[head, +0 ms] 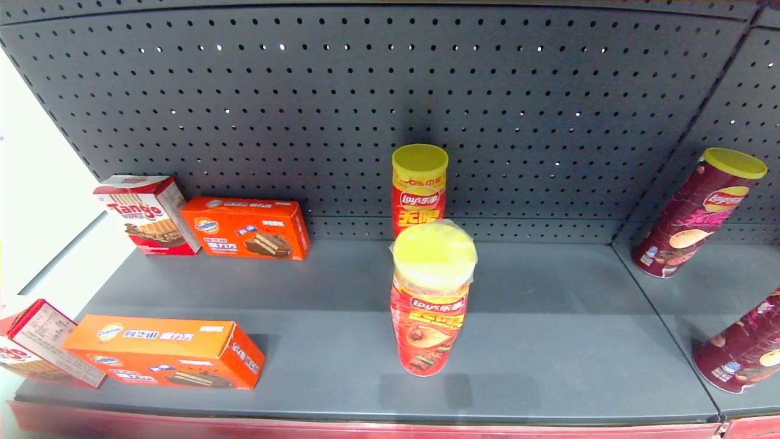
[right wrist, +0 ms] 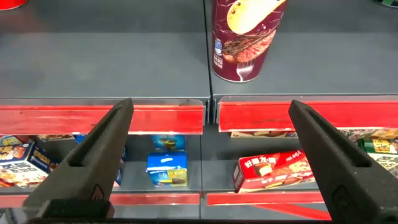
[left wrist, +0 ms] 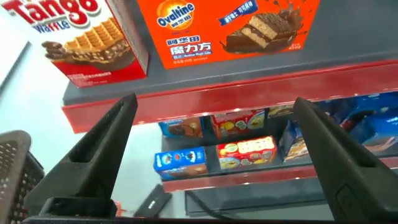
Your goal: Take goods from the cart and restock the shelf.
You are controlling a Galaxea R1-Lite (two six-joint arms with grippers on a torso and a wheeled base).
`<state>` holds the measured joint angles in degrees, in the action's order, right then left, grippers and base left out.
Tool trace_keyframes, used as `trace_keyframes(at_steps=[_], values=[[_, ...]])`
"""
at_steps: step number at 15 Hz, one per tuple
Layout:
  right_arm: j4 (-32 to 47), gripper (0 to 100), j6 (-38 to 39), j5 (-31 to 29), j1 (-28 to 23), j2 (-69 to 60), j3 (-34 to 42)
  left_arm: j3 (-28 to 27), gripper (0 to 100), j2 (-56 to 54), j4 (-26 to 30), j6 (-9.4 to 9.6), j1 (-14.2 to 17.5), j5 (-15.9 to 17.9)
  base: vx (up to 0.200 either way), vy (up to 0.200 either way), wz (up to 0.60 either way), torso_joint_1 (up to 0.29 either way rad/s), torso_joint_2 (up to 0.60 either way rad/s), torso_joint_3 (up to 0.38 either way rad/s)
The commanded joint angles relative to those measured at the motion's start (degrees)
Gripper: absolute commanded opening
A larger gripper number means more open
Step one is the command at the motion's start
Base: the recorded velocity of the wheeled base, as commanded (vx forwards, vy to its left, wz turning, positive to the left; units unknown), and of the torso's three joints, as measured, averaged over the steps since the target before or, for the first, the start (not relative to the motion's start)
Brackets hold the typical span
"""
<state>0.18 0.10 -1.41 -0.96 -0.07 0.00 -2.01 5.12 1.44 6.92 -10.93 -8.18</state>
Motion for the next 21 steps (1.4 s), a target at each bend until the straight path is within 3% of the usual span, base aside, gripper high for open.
trace_keyframes(at_steps=[1,3,4,5,6,8,9,10,11,12,13,14,15,16,17,19,21], values=[[-0.01,100,-0.01,0.01,0.0,0.07,0.0,-0.01,100,0.24,-0.03,0.19,0.04,-0.08,0.0,0.0,0.0,0.0,0.0,0.0],[-0.01,100,-0.01,0.01,0.0,0.07,0.0,-0.1,100,0.24,-0.03,3.62,0.12,-2.02,0.0,0.0,0.0,0.0,0.0,0.0],[-0.01,100,-0.01,0.01,0.0,0.07,0.0,-0.01,100,0.24,-0.12,3.27,0.12,-7.82,0.0,0.0,0.0,0.0,0.0,0.0],[-0.01,100,-0.01,0.01,0.0,0.07,0.0,0.08,100,0.24,-0.12,0.9,0.12,-9.75,0.0,0.0,0.0,0.0,0.0,0.0],[-0.01,100,-0.01,0.01,0.0,0.07,0.0,0.34,100,0.24,-0.38,-0.77,0.12,-9.22,0.0,0.0,0.0,0.0,0.0,0.0],[-0.01,100,-0.01,0.01,0.0,0.07,0.0,0.17,100,0.24,0.14,-2.44,6.72,0.27,0.0,0.0,0.0,0.0,0.0,0.0],[-0.01,100,-0.01,0.01,0.0,0.07,0.0,0.52,100,0.15,0.58,-2.35,13.4,10.73,0.0,0.0,0.0,0.0,0.0,0.0],[-0.01,100,-0.01,0.01,0.0,0.07,0.0,0.52,100,0.15,0.58,-2.35,13.4,10.73,0.0,0.0,0.0,0.0,0.0,0.0],[-0.01,100,-0.01,0.01,0.0,0.07,0.0,1.13,100,0.15,0.76,-1.12,15.59,15.21,0.0,0.0,0.0,0.0,0.0,0.0],[-0.01,100,-0.01,0.01,0.0,0.07,0.0,1.31,100,-0.02,0.23,-0.86,14.71,14.86,0.0,0.0,0.0,0.0,0.0,0.0],[-0.01,100,-0.01,0.01,0.0,0.07,0.0,1.22,100,-2.75,0.41,-0.95,11.37,13.63,0.0,0.0,0.0,0.0,0.0,0.0],[-0.01,100,-0.01,0.01,0.0,0.07,0.0,1.57,100,-5.12,-0.12,-0.51,10.41,13.63,0.0,0.0,0.0,0.0,0.0,0.0],[-0.01,100,-0.01,0.01,0.0,0.07,0.0,1.84,100,-5.12,-1.53,1.16,10.5,13.72,0.0,0.0,0.0,0.0,0.0,0.0],[-0.01,100,-0.01,0.01,0.0,0.07,0.0,1.84,100,-5.12,-1.53,0.9,10.5,13.45,0.0,0.0,0.0,0.0,0.0,0.0],[-0.01,100,-0.01,0.01,0.0,0.07,0.0,1.84,100,-5.12,-1.44,0.11,10.67,13.28,0.0,0.0,0.0,0.0,0.0,0.0],[-0.01,100,-0.01,0.01,0.0,0.07,0.0,1.92,100,-5.12,-1.44,-3.85,10.58,13.28,0.0,0.0,0.0,0.0,0.0,0.0],[-0.01,100,-0.01,0.01,0.0,0.07,0.0,1.92,100,-5.12,-1.44,-4.73,10.58,12.49,0.0,0.0,0.0,0.0,0.0,0.0]])
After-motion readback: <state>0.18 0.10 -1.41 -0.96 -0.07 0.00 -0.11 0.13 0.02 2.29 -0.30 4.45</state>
